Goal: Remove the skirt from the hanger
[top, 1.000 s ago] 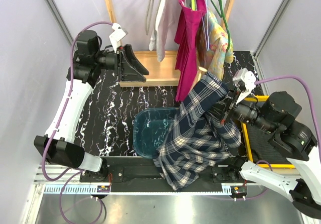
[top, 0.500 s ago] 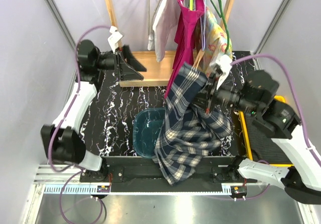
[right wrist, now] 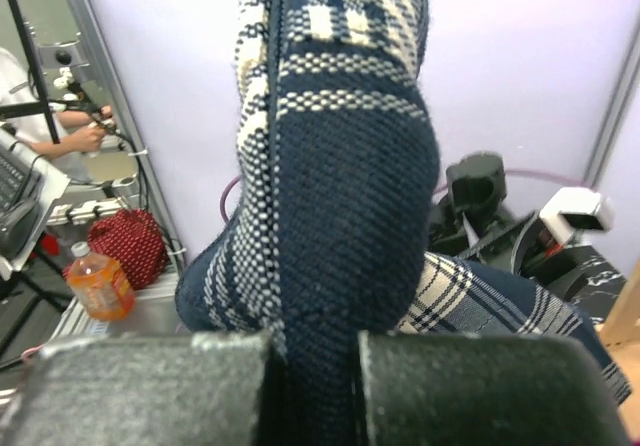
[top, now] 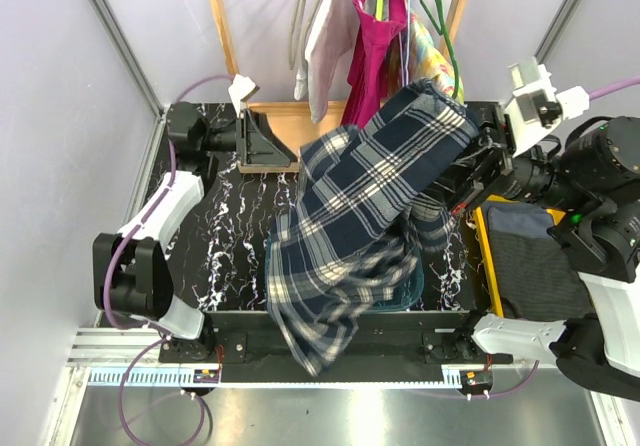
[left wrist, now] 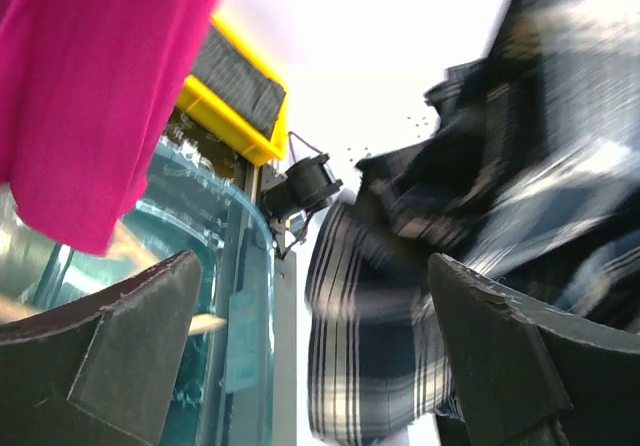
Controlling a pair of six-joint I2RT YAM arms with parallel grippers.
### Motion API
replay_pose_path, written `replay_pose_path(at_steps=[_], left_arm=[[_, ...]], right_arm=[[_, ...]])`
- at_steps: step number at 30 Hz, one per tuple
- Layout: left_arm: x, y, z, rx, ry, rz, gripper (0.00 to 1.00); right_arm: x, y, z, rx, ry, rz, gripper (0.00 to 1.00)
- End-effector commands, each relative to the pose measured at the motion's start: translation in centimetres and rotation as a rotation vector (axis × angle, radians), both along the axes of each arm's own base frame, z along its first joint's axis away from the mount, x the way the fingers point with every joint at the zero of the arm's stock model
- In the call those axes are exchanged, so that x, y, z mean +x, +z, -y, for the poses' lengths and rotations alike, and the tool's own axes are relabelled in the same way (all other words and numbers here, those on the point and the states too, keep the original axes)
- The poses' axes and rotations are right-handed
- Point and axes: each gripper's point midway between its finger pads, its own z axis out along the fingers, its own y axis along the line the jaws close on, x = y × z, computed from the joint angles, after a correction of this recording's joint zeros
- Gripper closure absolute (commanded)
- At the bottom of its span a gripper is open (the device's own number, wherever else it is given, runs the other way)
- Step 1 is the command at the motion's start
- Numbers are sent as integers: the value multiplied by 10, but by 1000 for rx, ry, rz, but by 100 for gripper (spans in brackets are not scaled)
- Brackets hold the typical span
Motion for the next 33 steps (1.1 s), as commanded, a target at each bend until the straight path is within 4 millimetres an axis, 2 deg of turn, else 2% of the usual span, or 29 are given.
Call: replay_pose_path(at_steps=[1, 5, 9, 10, 12, 13, 14, 15, 16, 17, 19, 21, 22, 23, 25, 26, 27, 29, 30, 33], left_arm=[[-28, 77, 6, -56, -17, 263, 1], [-47, 98, 20, -82, -69, 303, 1], [-60, 96, 29, -90, -116, 330, 1], [-59, 94, 29, -90, -114, 331, 1], [-44, 91, 24, -92, -67, 325, 1], [-37, 90, 20, -95, -43, 335, 1], [-24, 86, 14, -97, 0, 328, 1], [-19, 83, 11, -97, 15, 341, 1], [-12, 78, 7, -91, 31, 330, 1], [-7, 66, 6, -81, 31, 300, 1], [-6, 52, 6, -69, 20, 291, 1], [-10, 29, 8, -56, 3, 274, 1], [-14, 20, 9, -49, -15, 262, 1], [-16, 13, 10, -45, -20, 250, 1], [-20, -9, 10, -36, -27, 208, 1], [-22, -15, 10, -33, -33, 205, 1], [-25, -27, 10, -28, -39, 192, 1], [-30, -37, 11, -22, -57, 175, 1], [-32, -46, 12, -20, -57, 156, 1], [-34, -62, 15, -19, -66, 141, 1]], right_arm=[[-3, 6, -8, 19, 52, 21, 100], [5, -7, -12, -27, 35, 20, 100], [12, -8, -12, -42, -5, 22, 100], [14, -11, -11, -56, -21, 10, 100], [23, -13, 0, -57, -114, 5, 100], [32, -28, 1, -90, -158, -19, 100], [40, -33, 7, -94, -218, -7, 100], [49, -28, 29, -58, -349, 0, 100], [65, -37, 35, -55, -438, -2, 100], [64, -28, 60, -3, -533, 22, 100], [78, -16, 84, 89, -683, 61, 100], [66, 8, 115, 216, -753, 98, 100], [59, 28, 128, 320, -764, 131, 100], [45, 42, 144, 398, -765, 150, 100], [23, 73, 162, 520, -742, 204, 100], [21, 80, 161, 527, -729, 217, 100], [4, 97, 168, 561, -689, 256, 100], [0, 107, 163, 570, -654, 263, 100], [-8, 115, 167, 590, -635, 285, 100], [-16, 125, 164, 620, -585, 296, 100]])
